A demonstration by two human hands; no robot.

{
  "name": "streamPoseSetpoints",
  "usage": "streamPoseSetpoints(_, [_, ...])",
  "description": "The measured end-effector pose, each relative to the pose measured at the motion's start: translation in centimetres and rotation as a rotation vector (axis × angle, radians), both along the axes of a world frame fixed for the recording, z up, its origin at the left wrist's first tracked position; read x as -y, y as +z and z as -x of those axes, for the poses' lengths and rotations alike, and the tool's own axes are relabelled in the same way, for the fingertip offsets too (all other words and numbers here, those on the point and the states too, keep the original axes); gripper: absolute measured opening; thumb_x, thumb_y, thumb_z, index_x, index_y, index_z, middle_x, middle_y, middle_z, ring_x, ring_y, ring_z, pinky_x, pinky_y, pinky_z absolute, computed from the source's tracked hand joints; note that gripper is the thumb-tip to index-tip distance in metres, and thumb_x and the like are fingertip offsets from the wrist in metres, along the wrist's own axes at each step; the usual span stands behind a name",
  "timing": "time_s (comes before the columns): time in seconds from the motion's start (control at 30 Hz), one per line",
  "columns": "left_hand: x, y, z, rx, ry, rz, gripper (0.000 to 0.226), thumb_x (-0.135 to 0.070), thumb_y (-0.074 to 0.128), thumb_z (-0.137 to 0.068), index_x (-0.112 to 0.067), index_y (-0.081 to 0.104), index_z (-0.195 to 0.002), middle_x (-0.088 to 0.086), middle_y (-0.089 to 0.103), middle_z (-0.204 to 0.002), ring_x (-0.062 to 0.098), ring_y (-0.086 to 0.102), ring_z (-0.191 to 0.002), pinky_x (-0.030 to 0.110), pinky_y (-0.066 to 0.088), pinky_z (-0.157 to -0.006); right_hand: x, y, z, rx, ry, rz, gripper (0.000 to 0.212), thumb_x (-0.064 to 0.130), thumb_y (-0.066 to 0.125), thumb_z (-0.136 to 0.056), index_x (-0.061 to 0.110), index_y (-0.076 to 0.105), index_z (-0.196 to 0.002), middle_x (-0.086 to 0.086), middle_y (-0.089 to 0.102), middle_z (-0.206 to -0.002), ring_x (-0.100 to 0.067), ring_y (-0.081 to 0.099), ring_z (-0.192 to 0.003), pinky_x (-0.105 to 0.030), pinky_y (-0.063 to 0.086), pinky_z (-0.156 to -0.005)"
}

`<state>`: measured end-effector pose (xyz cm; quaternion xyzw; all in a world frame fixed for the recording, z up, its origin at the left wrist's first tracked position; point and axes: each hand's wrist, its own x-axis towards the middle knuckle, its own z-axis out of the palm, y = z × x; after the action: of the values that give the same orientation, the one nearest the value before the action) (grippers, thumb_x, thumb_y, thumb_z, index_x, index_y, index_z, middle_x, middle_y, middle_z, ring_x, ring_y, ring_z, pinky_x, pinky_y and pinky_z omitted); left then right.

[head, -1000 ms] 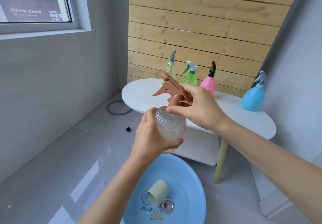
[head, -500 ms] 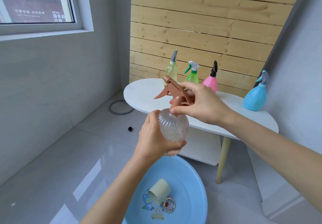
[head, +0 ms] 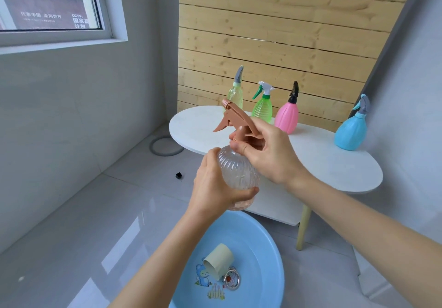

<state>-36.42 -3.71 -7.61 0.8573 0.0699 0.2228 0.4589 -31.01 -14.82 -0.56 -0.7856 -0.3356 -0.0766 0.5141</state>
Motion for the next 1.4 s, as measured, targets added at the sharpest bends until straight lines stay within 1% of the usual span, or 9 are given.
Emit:
streamPoseSetpoints(0.07, [0.4, -0.2, -0.1, 0.007, 0.015, 0.010, 0.099, -0.045, 0.088, -0.052, -0.017, 0.037, -0.132, -0.005, 0.049, -0.126, 0.013, 0.048, -0.114, 0.032, 0.045, -0.091, -0.6, -0.8, 0.2, 0.024, -0.067, -0.042, 0.019, 0.009, 0.075, -0.081, 0.008, 0.062, -0.095, -0.001, 0.071, -0.084, -0.015, 0.070, -0.081, -0.036, 0.057, -0.080])
streamPoseSetpoints(0.17, [0.7, -0.3, -0.4, 0.013, 0.040, -0.011, 0.102, -0.044, 0.087, -0.054, -0.016, 0.033, -0.136, -0.004, 0.044, -0.131, 0.014, 0.046, -0.116, 0.027, 0.042, -0.090, -0.6, -0.4, 0.0, 0.045, -0.102, -0.045, 0.030, 0.017, 0.077, -0.080, 0.012, 0.061, -0.104, 0.002, 0.070, -0.083, -0.012, 0.070, -0.081, -0.036, 0.056, -0.081])
streamPoseSetpoints(0.3, [0.1, -0.6, -0.9, -0.032, -0.016, -0.033, 0.099, -0.047, 0.088, -0.051, -0.022, 0.037, -0.131, -0.007, 0.051, -0.123, 0.013, 0.050, -0.111, 0.037, 0.051, -0.085, 1.2, 0.8, -1.2, -0.152, 0.094, 0.093, 0.036, 0.015, 0.071, -0.086, 0.018, 0.054, -0.118, 0.002, 0.067, -0.086, -0.016, 0.069, -0.092, -0.038, 0.055, -0.089])
streamPoseSetpoints(0.4, [0.2, -1.0, -1.6, -0.056, -0.058, -0.021, 0.098, -0.048, 0.088, -0.049, -0.026, 0.039, -0.130, -0.010, 0.055, -0.118, 0.009, 0.051, -0.108, 0.024, 0.046, -0.084, 2.7, 0.9, -2.5, -0.248, 0.209, 0.038, 0.038, -0.004, 0.061, -0.089, 0.013, 0.052, -0.121, -0.008, 0.069, -0.093, -0.016, 0.069, -0.097, -0.034, 0.056, -0.088])
streamPoseSetpoints(0.5, [1.1, -1.3, -2.5, -0.058, -0.095, -0.017, 0.103, -0.048, 0.088, -0.049, -0.030, 0.036, -0.135, -0.009, 0.054, -0.121, 0.007, 0.049, -0.111, 0.013, 0.039, -0.080, 3.9, 0.7, -3.6, -0.242, 0.215, 0.006, 0.040, -0.005, 0.064, -0.086, 0.019, 0.054, -0.116, -0.012, 0.072, -0.096, -0.020, 0.071, -0.087, -0.028, 0.056, -0.081])
streamPoseSetpoints(0.77, [4.5, 0.1, -10.3, -0.112, -0.198, -0.121, 0.121, -0.050, 0.085, -0.056, -0.019, 0.015, -0.150, -0.003, 0.034, -0.150, 0.012, 0.031, -0.136, 0.025, 0.029, -0.106, 8.1, 1.6, -11.0, -0.214, 0.124, -0.041, 0.041, -0.004, 0.068, -0.083, 0.024, 0.057, -0.110, -0.004, 0.073, -0.088, -0.015, 0.072, -0.084, -0.025, 0.057, -0.077])
streamPoseSetpoints(1.0, [8.5, 1.1, -21.1, -0.158, -0.286, -0.241, 0.107, -0.055, 0.082, -0.059, -0.024, 0.025, -0.144, -0.003, 0.043, -0.141, 0.017, 0.043, -0.126, 0.036, 0.039, -0.101, 12.5, 2.0, -19.8, -0.167, -0.023, -0.029, 0.041, -0.004, 0.070, -0.082, 0.033, 0.058, -0.097, -0.004, 0.073, -0.088, -0.016, 0.072, -0.081, -0.025, 0.057, -0.079])
streamPoseSetpoints(1.27, [13.0, -0.1, -32.8, -0.201, -0.280, -0.372, 0.105, -0.059, 0.077, -0.064, -0.013, 0.025, -0.143, 0.004, 0.044, -0.137, 0.023, 0.044, -0.123, 0.041, 0.042, -0.097, 16.5, -0.2, -30.4, -0.163, -0.213, -0.016, 0.038, -0.001, 0.069, -0.084, 0.022, 0.058, -0.111, -0.001, 0.073, -0.089, -0.015, 0.072, -0.076, -0.025, 0.057, -0.077])
streamPoseSetpoints(1.4, [14.5, -1.1, -36.5, -0.189, -0.254, -0.418, 0.096, -0.056, 0.075, -0.070, -0.012, 0.029, -0.141, 0.004, 0.045, -0.135, 0.023, 0.048, -0.118, 0.038, 0.045, -0.091, 17.7, -1.5, -34.1, -0.146, -0.275, 0.013, 0.033, -0.001, 0.067, -0.085, 0.024, 0.060, -0.107, -0.001, 0.074, -0.089, -0.018, 0.073, -0.076, -0.024, 0.056, -0.076])
